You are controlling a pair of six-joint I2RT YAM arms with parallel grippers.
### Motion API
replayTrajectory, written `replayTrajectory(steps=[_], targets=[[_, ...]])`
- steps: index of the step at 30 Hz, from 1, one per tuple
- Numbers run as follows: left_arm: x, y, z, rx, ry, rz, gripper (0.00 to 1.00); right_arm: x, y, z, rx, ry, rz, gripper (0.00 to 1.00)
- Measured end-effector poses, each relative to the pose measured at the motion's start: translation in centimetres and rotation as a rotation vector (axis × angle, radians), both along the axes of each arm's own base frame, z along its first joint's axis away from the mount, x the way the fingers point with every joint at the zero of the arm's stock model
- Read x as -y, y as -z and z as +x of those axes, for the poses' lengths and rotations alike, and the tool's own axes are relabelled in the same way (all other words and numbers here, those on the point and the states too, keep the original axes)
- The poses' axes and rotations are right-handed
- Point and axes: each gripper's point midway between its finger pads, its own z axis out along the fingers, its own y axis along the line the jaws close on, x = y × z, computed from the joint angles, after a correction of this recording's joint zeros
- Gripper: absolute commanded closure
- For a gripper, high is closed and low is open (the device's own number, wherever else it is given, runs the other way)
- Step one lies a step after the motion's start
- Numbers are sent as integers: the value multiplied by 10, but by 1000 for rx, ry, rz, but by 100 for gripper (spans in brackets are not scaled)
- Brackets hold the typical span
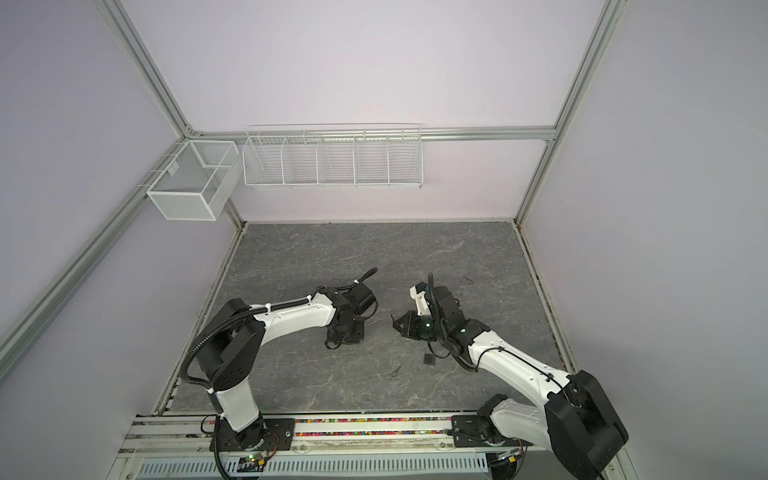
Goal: Unlock with the key
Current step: 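Lift the padlock with the left gripper and turn it toward the right gripper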
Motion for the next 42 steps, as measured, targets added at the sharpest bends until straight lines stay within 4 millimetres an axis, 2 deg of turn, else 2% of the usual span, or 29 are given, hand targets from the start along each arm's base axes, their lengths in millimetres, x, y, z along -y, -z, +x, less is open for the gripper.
replayTrajectory(steps=[3,6,15,20,26,29,35,42], targets=[[0,0,0,4,1,3,85,-1,-1,0,-1,-1,5,94],[0,-1,1,7,0,2,100,-1,-1,-1,-4,-3,9,94],[2,-8,7,31,-44,-31,100,0,-10,-2,3,16,30,94],[5,-41,19,95,-119,-113,100,-6,-15,-7,20,26,27,94],[33,-100,46,204,-170,-261,100,-16,-10,-21,46,45,4,94],[41,-119,54,234,-188,-306,100,-21,-3,-23,58,65,-2,94],[48,-138,63,266,-222,-345,100,-49,3,-16,111,80,22,94],[49,-141,62,278,-232,-344,100,-70,10,-3,147,118,52,94]])
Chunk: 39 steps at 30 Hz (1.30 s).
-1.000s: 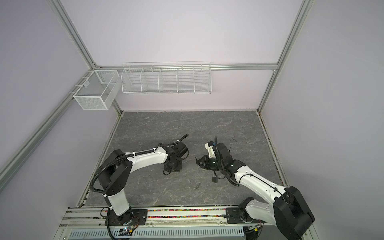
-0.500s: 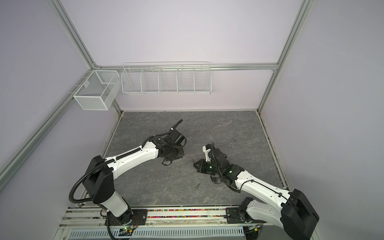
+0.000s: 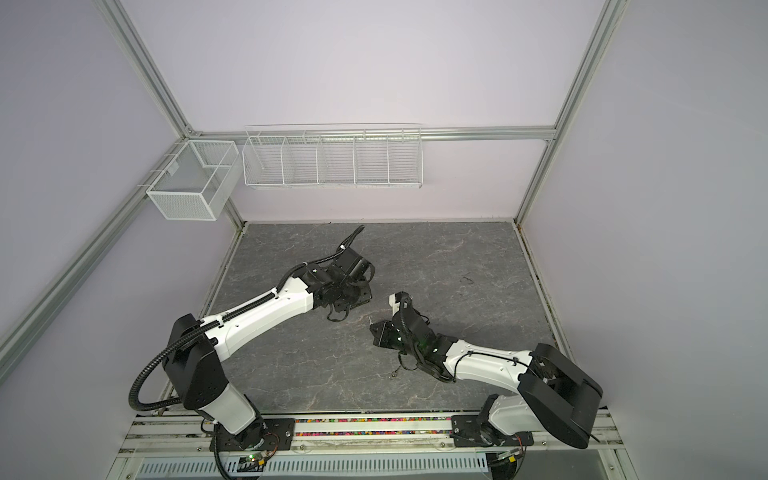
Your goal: Unlock with the key
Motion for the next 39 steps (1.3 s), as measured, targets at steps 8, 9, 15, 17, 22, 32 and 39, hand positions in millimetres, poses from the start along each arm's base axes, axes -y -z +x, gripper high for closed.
replayTrajectory(steps=[8,9,15,17,22,32,39], targets=[[-1,0,-1,-1,8,8,100,-9,-17,11,61,17,64,94],[-1,-1,-1,0,11,10,100,-9,-18,11,63,18,65,94],[0,-3,0,10,32,14,100,-12,-29,18,80,22,79,94],[1,-3,-1,11,42,16,100,-12,-31,20,85,25,86,94],[1,-4,-1,14,53,16,100,-12,-33,24,80,27,89,94],[1,-21,-1,47,54,-21,100,-12,-29,28,67,28,86,94],[0,-18,-2,43,53,-16,100,-10,-35,29,76,29,95,94]])
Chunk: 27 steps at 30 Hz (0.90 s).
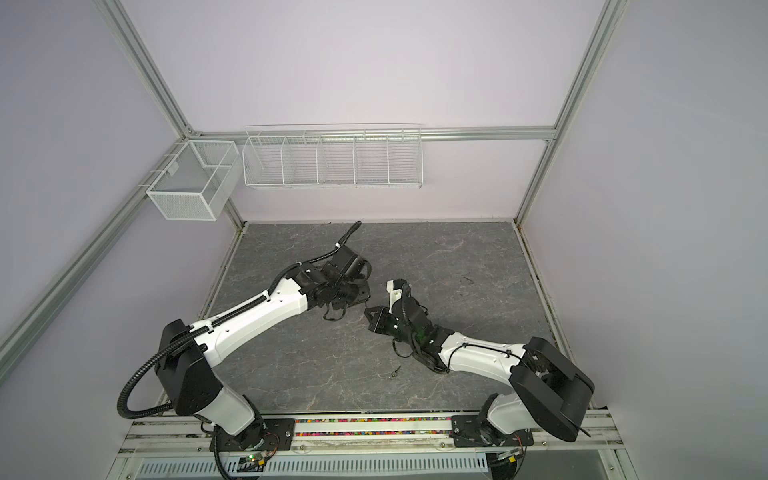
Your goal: Unlock with the key
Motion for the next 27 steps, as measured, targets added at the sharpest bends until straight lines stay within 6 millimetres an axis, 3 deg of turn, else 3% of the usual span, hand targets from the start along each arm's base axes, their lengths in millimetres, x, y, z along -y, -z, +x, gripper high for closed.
replayTrajectory(steps=[27], targets=[[2,0,0,4,3,-3,100,1,-8,6,-8,7,26,94]])
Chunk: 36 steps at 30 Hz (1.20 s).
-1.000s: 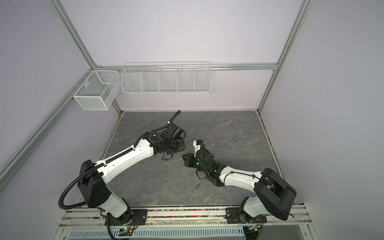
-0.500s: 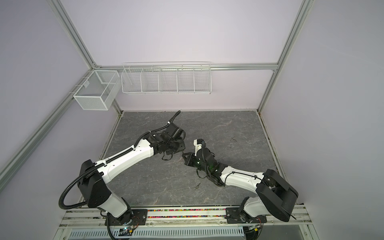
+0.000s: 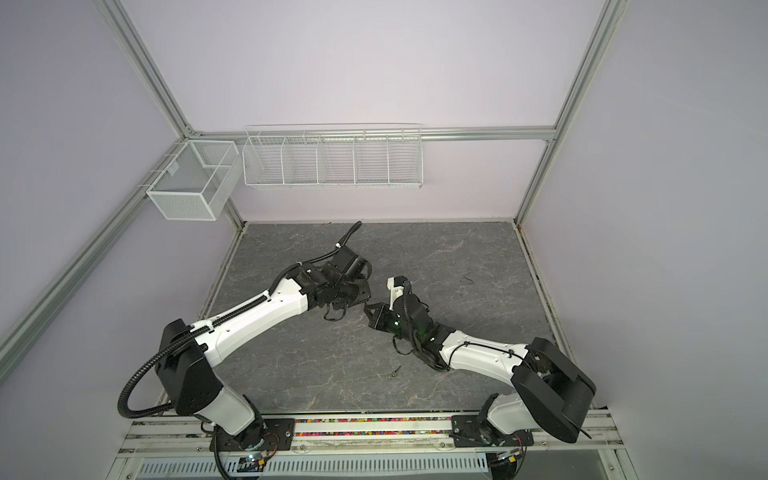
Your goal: Unlock with the key
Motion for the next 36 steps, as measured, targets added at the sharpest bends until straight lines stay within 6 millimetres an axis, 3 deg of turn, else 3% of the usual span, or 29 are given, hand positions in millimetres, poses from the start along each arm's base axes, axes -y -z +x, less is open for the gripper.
replayTrajectory(steps=[22,36], targets=[[12,-2,-3,-1,-9,-46,100,9,-6,6,66,62,-91,94],[9,-18,-22,45,38,-68,100,8,-24,-2,104,-21,-53,94]])
